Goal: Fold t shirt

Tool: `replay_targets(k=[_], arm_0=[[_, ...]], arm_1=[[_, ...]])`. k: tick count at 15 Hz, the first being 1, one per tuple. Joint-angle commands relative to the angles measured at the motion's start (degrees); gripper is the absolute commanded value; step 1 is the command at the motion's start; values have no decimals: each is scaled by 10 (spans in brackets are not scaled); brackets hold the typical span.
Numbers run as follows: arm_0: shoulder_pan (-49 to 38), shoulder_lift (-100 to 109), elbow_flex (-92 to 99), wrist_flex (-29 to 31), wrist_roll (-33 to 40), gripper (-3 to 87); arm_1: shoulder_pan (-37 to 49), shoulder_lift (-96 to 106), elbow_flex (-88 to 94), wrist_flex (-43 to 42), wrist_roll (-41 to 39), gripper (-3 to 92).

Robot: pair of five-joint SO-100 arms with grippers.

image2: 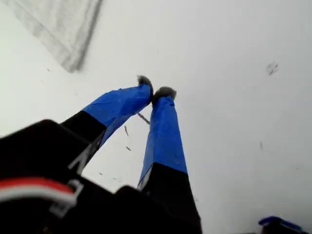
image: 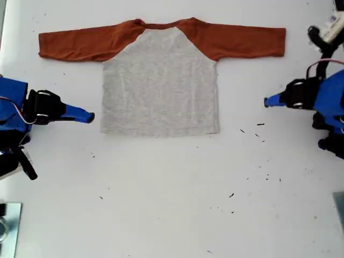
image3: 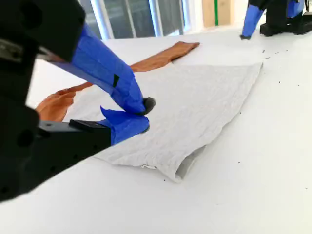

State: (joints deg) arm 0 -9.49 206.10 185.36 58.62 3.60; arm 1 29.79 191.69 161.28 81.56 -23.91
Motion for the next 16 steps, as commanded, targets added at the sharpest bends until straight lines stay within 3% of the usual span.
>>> replay_targets(k=[1,4,7,8,10,16], arm_0=[[-16,4,4,3,-1,-3],[-12,4,4,3,2,-3],[-10,3,4,3,9,-3],[-10,3,4,3,10,-3],[-11,3,4,3,15,-3],[-12,3,4,3,21,-3]], arm_1=[[144,-236,-284,47,-156,35],[295,-479,-544,110,-342,37],[389,-596,-648,98,-446,39],[419,-635,-677,103,-454,100],[446,-694,-695,102,-456,387],[451,-736,-432,-190,-425,347]])
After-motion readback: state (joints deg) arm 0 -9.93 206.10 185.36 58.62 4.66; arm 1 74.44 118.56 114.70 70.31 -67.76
